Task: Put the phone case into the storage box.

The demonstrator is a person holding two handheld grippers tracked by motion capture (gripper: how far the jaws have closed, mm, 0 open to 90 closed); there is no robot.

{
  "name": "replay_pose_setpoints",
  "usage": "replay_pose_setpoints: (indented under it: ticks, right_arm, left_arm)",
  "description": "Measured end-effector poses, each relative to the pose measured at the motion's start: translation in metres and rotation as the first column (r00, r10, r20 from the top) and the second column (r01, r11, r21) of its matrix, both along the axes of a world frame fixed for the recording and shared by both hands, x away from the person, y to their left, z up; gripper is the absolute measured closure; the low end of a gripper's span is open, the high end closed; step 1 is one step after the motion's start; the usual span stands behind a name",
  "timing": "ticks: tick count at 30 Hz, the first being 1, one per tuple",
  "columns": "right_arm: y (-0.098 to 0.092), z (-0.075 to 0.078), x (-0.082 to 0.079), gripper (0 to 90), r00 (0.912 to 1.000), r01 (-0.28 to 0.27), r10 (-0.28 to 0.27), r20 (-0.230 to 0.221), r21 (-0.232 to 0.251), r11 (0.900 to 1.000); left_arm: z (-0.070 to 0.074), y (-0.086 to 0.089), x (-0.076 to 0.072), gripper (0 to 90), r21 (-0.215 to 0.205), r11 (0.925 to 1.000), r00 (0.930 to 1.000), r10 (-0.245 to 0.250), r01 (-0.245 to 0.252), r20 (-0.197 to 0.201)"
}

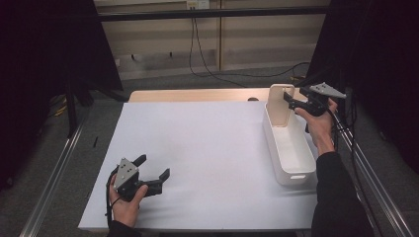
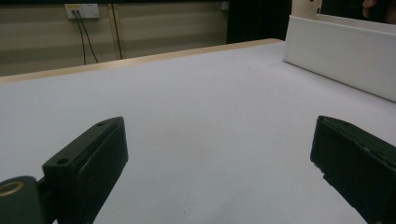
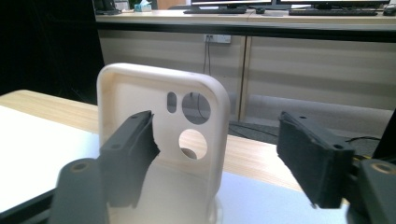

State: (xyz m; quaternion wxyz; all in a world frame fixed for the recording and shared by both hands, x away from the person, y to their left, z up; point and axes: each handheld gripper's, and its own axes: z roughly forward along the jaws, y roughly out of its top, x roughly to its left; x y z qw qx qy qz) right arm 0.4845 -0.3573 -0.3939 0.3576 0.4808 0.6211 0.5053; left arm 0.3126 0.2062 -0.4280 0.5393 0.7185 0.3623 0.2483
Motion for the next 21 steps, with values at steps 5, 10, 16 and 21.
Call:
replay_pose_setpoints:
  ticks: [5, 10, 16, 21]
  right_arm:
    - [0.0016, 0.0032, -0.002, 15.0, 1.0, -0.001, 0.001, 0.001, 0.014, 1.0]
    - [0.0004, 0.0038, -0.0029, 3.1, 0.9999, 0.012, -0.012, -0.009, 0.032, 0.999]
    - [0.0004, 0.0029, -0.004, 0.0, 0.9995, 0.026, -0.025, -0.02, 0.044, 0.999]
    - [0.004, 0.0057, -0.0064, 0.0, 0.9997, 0.02, -0.019, -0.012, 0.027, 0.999]
  left_arm:
    - [-0.0004, 0.0002, -0.0005, 3.9, -0.005, 1.0, 1.0, -0.003, 0.003, -0.009]
    - [-0.0015, 0.004, -0.0015, 3.9, -0.002, 0.9998, 0.9998, 0.018, -0.018, -0.013]
    - [-0.0013, 0.0059, -0.0035, 3.9, -0.007, 0.9995, 0.9994, 0.03, -0.03, -0.016]
    - [-0.0009, 0.0074, -0.0075, 4.0, -0.005, 0.9993, 0.9992, 0.038, -0.038, -0.013]
